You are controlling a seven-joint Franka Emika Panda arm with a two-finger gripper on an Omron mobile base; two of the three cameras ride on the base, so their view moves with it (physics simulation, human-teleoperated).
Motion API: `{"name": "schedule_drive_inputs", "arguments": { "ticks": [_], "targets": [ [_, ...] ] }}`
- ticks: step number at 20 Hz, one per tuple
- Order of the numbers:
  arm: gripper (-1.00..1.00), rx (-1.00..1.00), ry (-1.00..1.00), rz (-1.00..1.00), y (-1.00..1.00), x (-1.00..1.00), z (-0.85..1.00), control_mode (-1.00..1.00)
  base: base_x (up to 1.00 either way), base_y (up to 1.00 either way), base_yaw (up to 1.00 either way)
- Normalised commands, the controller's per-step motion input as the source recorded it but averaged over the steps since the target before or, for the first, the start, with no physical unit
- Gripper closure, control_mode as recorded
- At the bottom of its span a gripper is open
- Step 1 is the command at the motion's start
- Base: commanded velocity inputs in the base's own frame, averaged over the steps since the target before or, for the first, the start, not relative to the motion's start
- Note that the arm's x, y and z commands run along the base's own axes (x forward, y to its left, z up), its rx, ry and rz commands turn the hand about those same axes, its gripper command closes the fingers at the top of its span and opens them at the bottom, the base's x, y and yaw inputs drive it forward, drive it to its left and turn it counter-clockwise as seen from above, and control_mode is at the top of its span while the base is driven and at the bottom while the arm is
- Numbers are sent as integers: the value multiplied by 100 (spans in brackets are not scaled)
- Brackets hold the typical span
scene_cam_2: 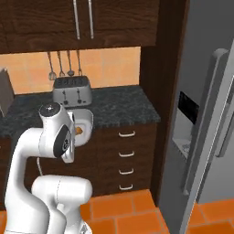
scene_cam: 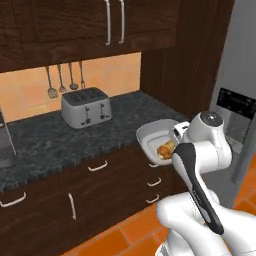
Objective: Take the meat container that has the chicken drumstick and place it on the second highest rack of the freezer. Then take the vegetable container that has the onion and lime and place it on the highest rack of the freezer.
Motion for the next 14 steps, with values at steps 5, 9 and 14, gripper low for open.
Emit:
{"name": "schedule_drive_inputs", "arguments": {
  "ticks": [5,9,14],
  "targets": [
    [100,0,0,0,0,0,0,100,0,-31,-67],
    [100,0,0,0,0,0,0,100,7,-25,-70],
    [100,0,0,0,0,0,0,100,15,-14,-74]
  ]
}}
